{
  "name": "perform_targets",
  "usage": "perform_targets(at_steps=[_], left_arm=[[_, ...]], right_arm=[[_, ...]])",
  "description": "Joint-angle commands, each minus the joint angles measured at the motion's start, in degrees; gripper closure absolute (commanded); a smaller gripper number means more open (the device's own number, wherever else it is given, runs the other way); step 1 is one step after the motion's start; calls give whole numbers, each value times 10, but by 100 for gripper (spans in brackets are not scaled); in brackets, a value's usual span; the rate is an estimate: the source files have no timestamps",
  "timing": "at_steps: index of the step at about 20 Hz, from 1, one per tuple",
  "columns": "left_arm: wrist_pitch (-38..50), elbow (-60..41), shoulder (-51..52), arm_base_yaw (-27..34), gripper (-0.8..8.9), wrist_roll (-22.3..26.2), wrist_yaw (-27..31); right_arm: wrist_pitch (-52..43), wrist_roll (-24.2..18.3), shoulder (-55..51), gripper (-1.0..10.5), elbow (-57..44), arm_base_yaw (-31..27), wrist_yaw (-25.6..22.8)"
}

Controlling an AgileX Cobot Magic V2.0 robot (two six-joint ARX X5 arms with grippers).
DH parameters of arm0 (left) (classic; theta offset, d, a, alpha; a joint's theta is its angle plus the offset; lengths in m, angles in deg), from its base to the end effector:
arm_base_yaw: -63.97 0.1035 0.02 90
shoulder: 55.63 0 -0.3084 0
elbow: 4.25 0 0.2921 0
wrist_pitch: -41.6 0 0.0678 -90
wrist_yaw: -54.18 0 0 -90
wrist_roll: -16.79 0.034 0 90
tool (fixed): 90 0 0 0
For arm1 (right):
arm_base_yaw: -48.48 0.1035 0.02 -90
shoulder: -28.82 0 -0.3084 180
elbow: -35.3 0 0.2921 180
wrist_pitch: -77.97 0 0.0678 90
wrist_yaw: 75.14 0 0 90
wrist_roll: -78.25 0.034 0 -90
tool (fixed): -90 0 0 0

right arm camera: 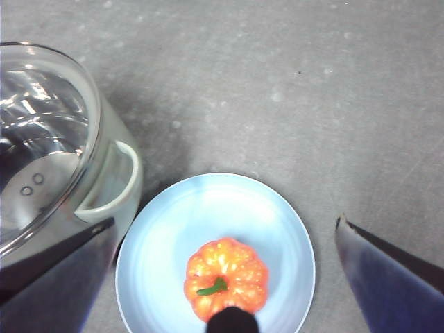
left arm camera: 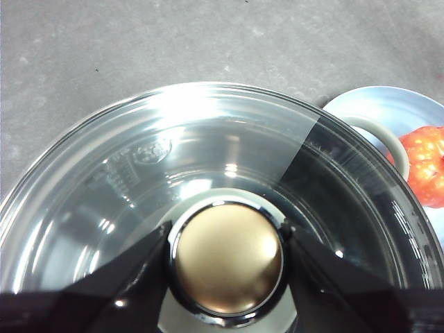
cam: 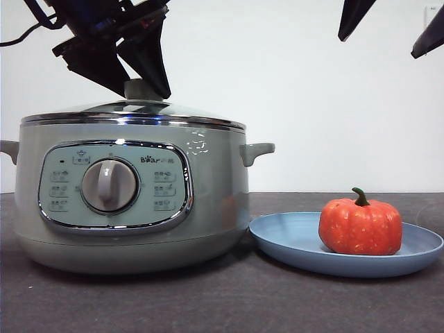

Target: Take the pumpkin out from the steamer,put the pumpkin in the blue plate,close the lid

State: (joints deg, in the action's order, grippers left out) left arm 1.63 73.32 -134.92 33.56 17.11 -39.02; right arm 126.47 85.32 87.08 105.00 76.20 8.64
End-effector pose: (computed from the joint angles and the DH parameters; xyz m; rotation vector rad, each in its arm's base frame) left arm 0.2842 -0.1690 0.3301 0.1787 0.7156 -0.5622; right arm 0.2010 0.1015 0.3625 -0.0718 0.6425 0.3225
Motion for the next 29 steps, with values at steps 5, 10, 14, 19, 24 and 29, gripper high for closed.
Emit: perform_targets(at_steps=[5, 10, 14, 19, 24, 29], left_arm=[[-3, 10, -4, -4, 404, 10, 0], [-97, 75, 3, -4, 407, 10, 0], [-154, 97, 52, -4, 449, 10, 0], [-176, 96, 132, -4, 822, 27, 16], [-138, 57, 214, -4, 822, 29, 73], [-31, -115, 367, -4, 822, 23, 128]], right_arm=[[-1, 4, -1, 317, -5, 0, -1], [0, 0, -2, 321, -5, 0, 0], [16, -19, -2, 500, -5, 0, 0], [12, -43, -8, 957, -5, 0, 3], [-63, -56, -56, 958, -25, 1, 3], [-198, -55, -159, 959, -144, 2, 2]])
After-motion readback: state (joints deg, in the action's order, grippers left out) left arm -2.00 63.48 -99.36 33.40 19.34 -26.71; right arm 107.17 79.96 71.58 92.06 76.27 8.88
